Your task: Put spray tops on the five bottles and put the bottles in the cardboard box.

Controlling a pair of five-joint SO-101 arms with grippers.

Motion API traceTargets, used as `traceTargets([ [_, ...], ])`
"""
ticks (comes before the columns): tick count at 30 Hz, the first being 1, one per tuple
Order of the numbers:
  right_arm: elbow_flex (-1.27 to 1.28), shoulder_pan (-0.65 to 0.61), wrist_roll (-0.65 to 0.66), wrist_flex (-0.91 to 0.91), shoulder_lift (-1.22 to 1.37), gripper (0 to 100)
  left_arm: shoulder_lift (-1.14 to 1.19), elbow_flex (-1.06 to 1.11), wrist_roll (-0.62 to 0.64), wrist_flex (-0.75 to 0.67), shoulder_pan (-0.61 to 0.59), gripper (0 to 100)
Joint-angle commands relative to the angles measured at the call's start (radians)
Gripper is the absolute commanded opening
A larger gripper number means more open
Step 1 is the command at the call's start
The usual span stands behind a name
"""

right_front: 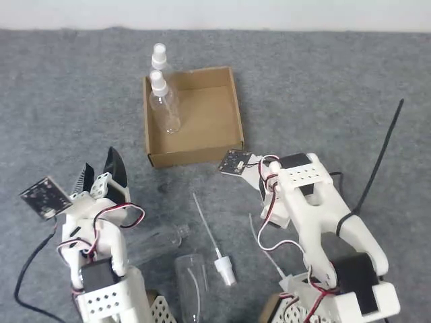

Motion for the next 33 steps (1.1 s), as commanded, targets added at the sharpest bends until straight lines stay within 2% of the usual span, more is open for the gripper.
traceTargets([
  [1,-0.052,0.013,0.014,0.008,-0.001,12.8,-0.014,-0.008,-0.008,0.002,0.000,21],
  [9,-0.060,0.005,-0.005,0.064,-0.012,1.4,-0.014,-0.008,-0.008,0.002,0.000,21],
  [14,-0.072,0.005,-0.077,0.067,-0.012,0.9,-0.014,-0.008,-0.008,0.002,0.000,21],
  [20,-0.172,0.004,-0.229,0.108,-0.012,0.8,-0.014,-0.008,-0.008,0.002,0.000,21],
  [29,-0.351,-0.110,-0.480,0.232,-0.012,0.7,-0.014,-0.008,-0.008,0.002,0.000,21],
  [33,-0.413,-0.114,-0.557,0.265,-0.012,0.7,-0.014,-0.008,-0.008,0.002,0.002,21],
])
